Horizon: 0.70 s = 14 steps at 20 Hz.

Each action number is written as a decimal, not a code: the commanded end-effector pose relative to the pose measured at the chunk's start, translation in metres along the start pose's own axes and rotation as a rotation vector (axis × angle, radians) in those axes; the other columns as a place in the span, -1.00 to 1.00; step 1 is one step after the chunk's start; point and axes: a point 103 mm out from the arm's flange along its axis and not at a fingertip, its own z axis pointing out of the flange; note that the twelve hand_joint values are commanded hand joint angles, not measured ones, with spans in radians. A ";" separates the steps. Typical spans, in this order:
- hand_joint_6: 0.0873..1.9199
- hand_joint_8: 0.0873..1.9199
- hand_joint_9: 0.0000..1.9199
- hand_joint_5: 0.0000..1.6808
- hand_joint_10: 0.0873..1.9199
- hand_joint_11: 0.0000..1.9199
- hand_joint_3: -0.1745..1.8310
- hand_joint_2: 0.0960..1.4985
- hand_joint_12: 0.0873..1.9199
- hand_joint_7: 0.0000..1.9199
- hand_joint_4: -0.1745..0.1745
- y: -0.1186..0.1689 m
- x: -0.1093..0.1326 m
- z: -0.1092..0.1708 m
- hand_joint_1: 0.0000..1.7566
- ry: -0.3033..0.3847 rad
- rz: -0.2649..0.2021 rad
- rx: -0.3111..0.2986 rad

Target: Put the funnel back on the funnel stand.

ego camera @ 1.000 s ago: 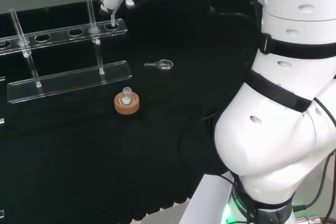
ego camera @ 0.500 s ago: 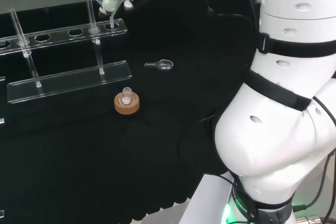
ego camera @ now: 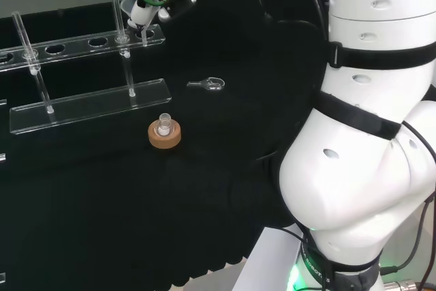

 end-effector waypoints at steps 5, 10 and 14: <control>-0.83 -0.37 -0.05 -0.37 -0.62 -0.51 -0.37 0.08 0.33 -0.39 -0.15 0.005 0.003 0.014 -0.16 0.017 -0.007 0.037; -0.90 -0.33 -0.23 -0.48 -0.55 -0.55 -0.38 0.03 0.37 -0.57 -0.19 0.004 0.001 0.019 -0.21 0.050 -0.018 0.041; -1.00 -0.33 -0.47 -0.57 -0.42 -0.63 -0.40 -0.03 0.44 -0.80 -0.22 0.000 0.001 0.019 -0.28 0.071 -0.028 0.042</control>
